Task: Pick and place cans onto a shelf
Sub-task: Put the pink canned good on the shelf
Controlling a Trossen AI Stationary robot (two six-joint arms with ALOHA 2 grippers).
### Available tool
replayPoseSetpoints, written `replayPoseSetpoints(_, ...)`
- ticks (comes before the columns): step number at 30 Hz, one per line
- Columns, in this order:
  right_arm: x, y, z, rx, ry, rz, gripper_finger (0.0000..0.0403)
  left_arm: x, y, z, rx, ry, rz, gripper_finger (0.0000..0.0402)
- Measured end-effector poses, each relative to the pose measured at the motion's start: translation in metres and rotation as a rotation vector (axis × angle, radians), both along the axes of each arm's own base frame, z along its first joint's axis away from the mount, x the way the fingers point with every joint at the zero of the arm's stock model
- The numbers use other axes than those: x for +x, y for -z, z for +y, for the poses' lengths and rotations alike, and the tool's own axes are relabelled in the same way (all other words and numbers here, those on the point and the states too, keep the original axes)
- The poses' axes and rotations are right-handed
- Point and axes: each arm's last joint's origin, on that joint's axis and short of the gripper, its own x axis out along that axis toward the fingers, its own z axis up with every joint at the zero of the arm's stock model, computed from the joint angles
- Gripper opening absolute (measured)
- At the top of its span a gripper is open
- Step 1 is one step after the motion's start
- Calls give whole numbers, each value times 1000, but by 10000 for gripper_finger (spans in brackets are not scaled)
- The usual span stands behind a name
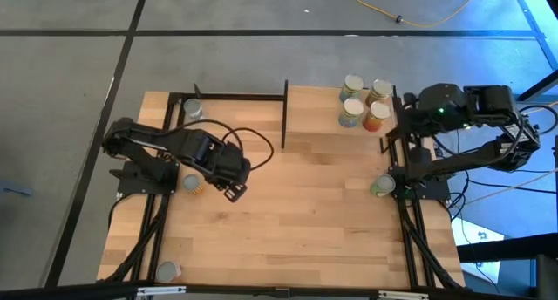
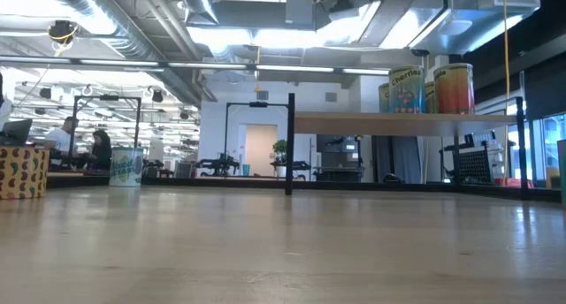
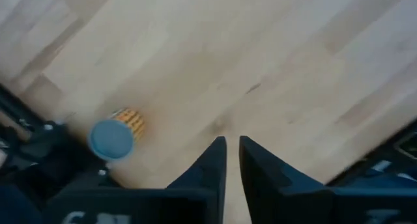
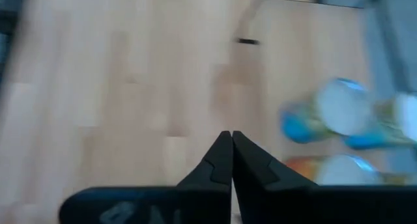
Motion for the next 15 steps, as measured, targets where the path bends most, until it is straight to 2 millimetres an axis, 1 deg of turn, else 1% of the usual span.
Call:
replayPoseSetpoints(4,-1,-1,7,215,-119,-27,5,1,12,5,27,85,51,52)
replayPoseSetpoints(7,-3,8,11,359,-119,-1,3,1,18,6,39,139,75,51)
replayPoseSetpoints(9,-6,22,12,419,-85,48,3,1,19,6,48,153,80,50)
replayPoseSetpoints(12,-15,50,14,486,-60,124,6,1,19,6,53,187,82,51)
replayPoseSetpoints(15,-20,78,14,527,19,210,6,1,19,6,58,233,84,53)
